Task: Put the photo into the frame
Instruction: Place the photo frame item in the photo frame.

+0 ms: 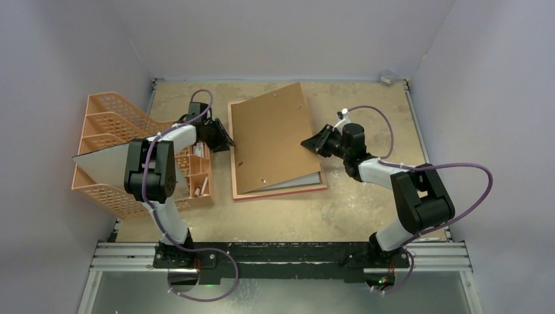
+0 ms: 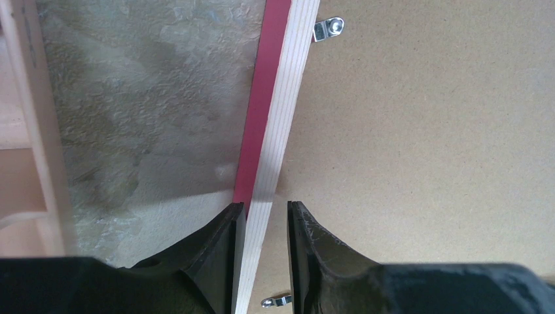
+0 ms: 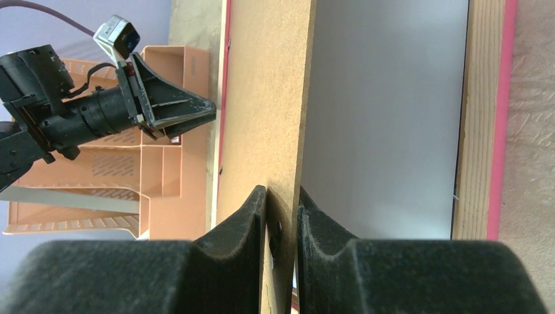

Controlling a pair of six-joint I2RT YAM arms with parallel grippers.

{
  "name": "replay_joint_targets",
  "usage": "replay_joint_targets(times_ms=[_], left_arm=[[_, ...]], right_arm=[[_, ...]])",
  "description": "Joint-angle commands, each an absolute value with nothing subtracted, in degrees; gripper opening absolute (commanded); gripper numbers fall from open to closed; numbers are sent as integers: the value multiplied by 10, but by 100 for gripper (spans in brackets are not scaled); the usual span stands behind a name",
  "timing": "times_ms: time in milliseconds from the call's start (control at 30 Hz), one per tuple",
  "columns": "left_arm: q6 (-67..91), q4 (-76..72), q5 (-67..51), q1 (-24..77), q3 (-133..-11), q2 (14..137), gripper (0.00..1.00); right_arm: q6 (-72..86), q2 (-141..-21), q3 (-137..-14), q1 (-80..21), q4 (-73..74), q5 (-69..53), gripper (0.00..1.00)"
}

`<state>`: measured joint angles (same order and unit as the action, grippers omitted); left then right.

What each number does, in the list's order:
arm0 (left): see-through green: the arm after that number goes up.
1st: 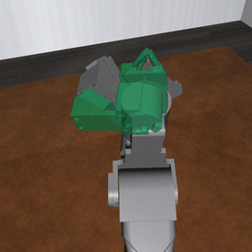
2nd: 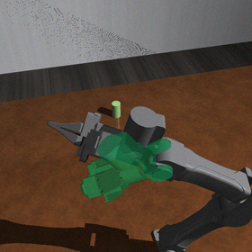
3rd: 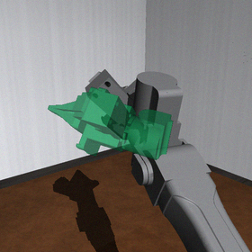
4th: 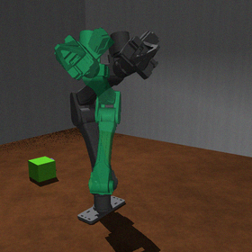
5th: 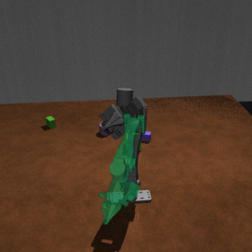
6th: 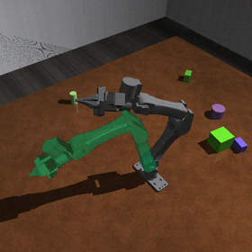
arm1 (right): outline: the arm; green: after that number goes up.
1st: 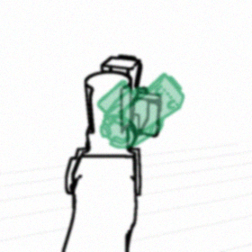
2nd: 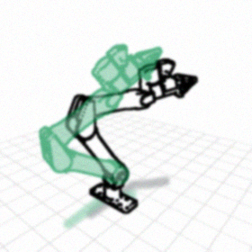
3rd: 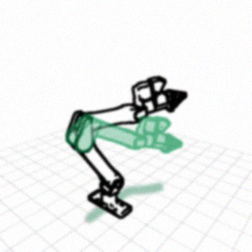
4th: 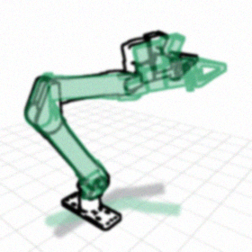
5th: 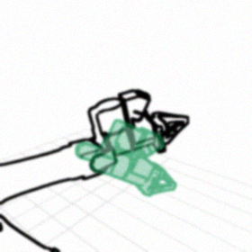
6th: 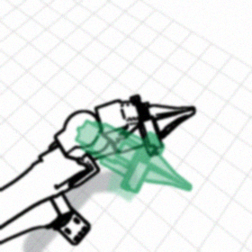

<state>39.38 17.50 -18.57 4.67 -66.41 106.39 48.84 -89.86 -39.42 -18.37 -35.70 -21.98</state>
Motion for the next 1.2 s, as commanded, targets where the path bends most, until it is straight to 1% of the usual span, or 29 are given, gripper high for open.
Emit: replay_joint_targets(times_ms=[0,300,433,700,833,1000,1167], left_arm=[[384,171,-185,49,-665,1052,32],[380,175,-180,49,-660,1050,32],[379,177,-176,49,-661,1050,32],[377,183,-168,49,-663,1048,32],[375,184,-171,49,-662,1050,32],[373,185,-171,49,-663,1050,32],[374,180,-175,49,-661,1051,32]], right_arm=[[474,-902,-391,-189,-404,-195,19],[470,-889,-393,-189,-401,-171,16],[482,-865,-375,-189,-414,-155,12],[503,-845,-356,-189,-461,-139,8],[502,-870,-363,-189,-476,-159,10],[517,-906,-358,-190,-513,-204,13],[518,-924,-357,-192,-519,-234,17]])
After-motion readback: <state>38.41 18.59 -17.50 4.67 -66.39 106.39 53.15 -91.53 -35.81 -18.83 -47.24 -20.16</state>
